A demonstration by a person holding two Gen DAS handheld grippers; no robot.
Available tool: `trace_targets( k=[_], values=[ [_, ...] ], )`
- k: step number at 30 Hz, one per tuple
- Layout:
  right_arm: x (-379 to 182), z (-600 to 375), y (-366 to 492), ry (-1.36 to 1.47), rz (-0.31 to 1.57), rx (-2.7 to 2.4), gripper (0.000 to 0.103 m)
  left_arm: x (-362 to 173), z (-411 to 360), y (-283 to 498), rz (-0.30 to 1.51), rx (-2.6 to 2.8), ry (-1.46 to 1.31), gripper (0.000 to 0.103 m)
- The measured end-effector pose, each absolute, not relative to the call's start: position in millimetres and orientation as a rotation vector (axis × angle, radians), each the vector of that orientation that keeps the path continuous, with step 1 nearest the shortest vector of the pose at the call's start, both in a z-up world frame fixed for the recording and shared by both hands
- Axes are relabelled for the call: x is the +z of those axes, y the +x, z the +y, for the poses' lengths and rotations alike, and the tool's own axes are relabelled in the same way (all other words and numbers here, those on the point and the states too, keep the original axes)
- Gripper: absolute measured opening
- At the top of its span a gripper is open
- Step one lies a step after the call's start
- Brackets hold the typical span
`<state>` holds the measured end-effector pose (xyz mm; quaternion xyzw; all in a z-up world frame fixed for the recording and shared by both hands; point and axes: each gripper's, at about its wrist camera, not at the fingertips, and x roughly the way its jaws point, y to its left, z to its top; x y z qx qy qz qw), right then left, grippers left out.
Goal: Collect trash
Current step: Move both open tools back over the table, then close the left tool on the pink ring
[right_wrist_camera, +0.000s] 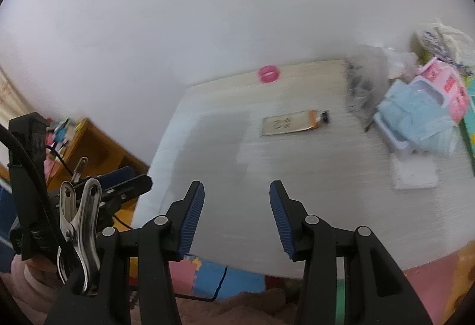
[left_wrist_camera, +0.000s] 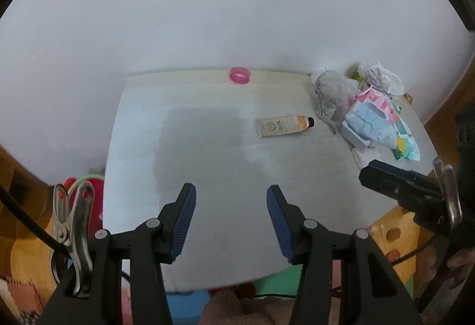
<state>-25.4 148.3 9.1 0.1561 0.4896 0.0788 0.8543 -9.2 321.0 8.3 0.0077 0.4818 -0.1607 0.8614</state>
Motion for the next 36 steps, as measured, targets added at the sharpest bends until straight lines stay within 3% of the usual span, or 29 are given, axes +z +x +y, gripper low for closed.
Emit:
trace_targets(
  k=[23,36],
  values=[
    [-12,89,24,0.369,1.078,0.102,0.047,4,259,119,1.017,-0.271,-0.023,0.052],
    [-19,65,38,0.386,1.107,0.168,0.047,-63,216,209,1.046,-0.186,0.041,0.052]
  ],
)
